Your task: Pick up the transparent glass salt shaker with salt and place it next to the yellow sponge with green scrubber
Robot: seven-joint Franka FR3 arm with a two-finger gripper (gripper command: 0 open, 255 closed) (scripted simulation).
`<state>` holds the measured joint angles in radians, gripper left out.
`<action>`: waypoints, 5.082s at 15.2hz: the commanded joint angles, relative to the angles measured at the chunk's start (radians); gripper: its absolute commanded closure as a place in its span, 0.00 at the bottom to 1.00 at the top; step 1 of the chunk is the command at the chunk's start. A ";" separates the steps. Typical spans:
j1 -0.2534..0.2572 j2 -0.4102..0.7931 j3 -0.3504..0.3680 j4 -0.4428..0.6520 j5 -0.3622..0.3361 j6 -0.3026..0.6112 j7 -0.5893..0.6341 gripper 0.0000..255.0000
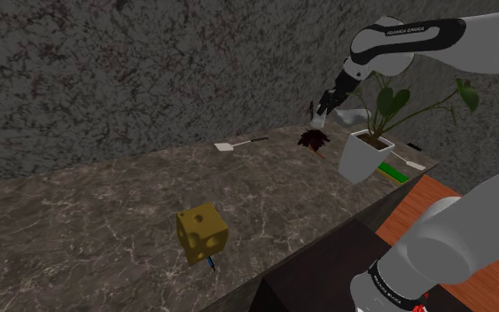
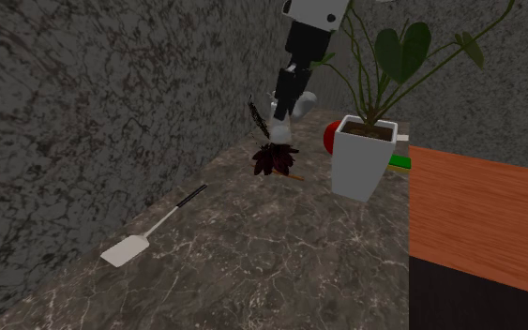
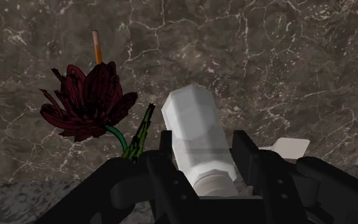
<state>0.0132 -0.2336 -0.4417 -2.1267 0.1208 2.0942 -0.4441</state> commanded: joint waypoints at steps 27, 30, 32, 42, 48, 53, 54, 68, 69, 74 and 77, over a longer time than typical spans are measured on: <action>-0.329 0.463 -0.468 0.471 0.341 -0.336 -0.834 1.00; -0.430 0.581 -0.480 0.591 0.426 -0.412 -0.920 1.00; -0.514 0.655 -0.469 0.681 0.475 -0.463 -0.963 1.00; -0.959 1.008 -0.354 1.239 0.660 -0.695 -1.028 1.00; -0.904 0.991 -0.366 1.109 0.650 -0.608 -1.069 1.00; -0.873 0.989 -0.369 1.028 0.651 -0.546 -1.098 1.00; -0.868 0.990 -0.369 1.014 0.652 -0.534 -1.103 1.00; -0.828 1.024 -0.354 0.868 0.680 -0.387 -1.169 1.00; -0.827 1.028 -0.352 0.860 0.683 -0.378 -1.173 1.00; -0.824 1.042 -0.345 0.838 0.694 -0.348 -1.187 1.00; -0.824 1.042 -0.345 0.838 0.694 -0.348 -1.187 1.00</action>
<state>-0.8108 0.8087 -0.7869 -1.2888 0.8147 1.7458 -1.6313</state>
